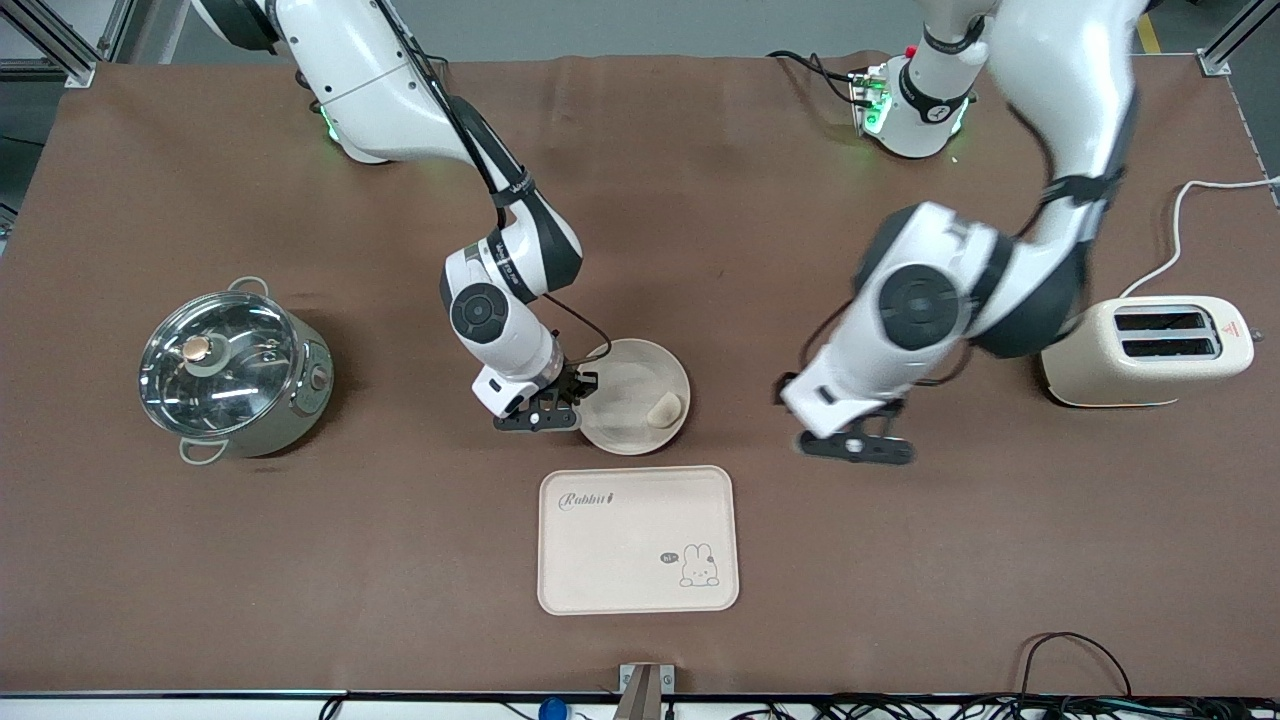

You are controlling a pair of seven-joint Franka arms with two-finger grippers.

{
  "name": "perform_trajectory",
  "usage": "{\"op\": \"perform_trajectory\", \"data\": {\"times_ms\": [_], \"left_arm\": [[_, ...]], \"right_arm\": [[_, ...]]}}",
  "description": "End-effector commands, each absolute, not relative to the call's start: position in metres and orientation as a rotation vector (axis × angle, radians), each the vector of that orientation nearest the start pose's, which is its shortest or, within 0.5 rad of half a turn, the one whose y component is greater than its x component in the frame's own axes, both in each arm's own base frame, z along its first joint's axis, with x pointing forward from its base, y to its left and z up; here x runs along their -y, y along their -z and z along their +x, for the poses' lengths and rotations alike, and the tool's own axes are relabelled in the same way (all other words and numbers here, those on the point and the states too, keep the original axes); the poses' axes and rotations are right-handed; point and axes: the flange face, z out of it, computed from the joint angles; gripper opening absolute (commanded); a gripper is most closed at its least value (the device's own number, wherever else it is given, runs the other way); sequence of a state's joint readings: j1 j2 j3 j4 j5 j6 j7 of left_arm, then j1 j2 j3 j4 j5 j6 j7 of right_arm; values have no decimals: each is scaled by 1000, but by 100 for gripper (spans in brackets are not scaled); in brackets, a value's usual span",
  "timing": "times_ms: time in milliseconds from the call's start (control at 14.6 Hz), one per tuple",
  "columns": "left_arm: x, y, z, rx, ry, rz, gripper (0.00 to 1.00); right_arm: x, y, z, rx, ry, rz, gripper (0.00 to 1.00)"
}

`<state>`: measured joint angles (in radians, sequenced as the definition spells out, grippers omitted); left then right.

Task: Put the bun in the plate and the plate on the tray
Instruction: 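Move the plate onto the tray with the right gripper while the left arm rests, then open the right gripper to release the plate on the tray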

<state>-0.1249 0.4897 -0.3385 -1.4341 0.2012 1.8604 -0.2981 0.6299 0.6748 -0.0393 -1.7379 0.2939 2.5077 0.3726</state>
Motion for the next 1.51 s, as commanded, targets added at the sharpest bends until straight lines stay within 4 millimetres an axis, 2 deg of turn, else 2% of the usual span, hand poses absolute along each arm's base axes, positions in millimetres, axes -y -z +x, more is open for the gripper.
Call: {"op": "perform_trajectory", "data": {"times_ms": [0, 68, 137, 274, 479, 548, 616, 753, 959, 1027, 1233, 1301, 1438], "left_arm": [[191, -474, 639, -391, -17, -3037, 100], [165, -495, 636, -380, -32, -3032, 100], [147, -514, 629, -340, -44, -3031, 100], [124, -563, 609, -263, -19, -3050, 100], [102, -610, 588, -234, 45, -3031, 100], [85, -612, 589, -203, 44, -3035, 100], [77, -620, 588, -182, 56, -3036, 100], [80, -636, 580, -143, 87, -3077, 100], [74, -640, 579, -91, 98, -3106, 100], [76, -641, 579, -105, 103, -3116, 100], [99, -652, 568, -177, 128, -3141, 100], [96, -653, 566, -170, 126, -3139, 100], [91, -652, 567, -149, 115, -3145, 100]], "right_arm": [[-383, -225, 555, -4, 2, -2933, 0], [-388, -236, 555, -9, 13, -2915, 0], [-390, -243, 560, -62, 25, -2882, 0], [-399, -256, 576, -105, 80, -2820, 0], [-400, -233, 609, -157, 147, -2798, 0], [-398, -229, 628, -172, 177, -2784, 0], [-398, -228, 642, -195, 200, -2769, 0], [-383, -223, 681, -295, 244, -2731, 0], [-368, -224, 717, -332, 272, -2696, 0], [-361, -223, 723, -341, 274, -2693, 0], [-346, -218, 730, -365, 276, -2695, 0], [-341, -216, 732, -373, 277, -2696, 0], [-345, -213, 729, -373, 264, -2699, 1]]}}
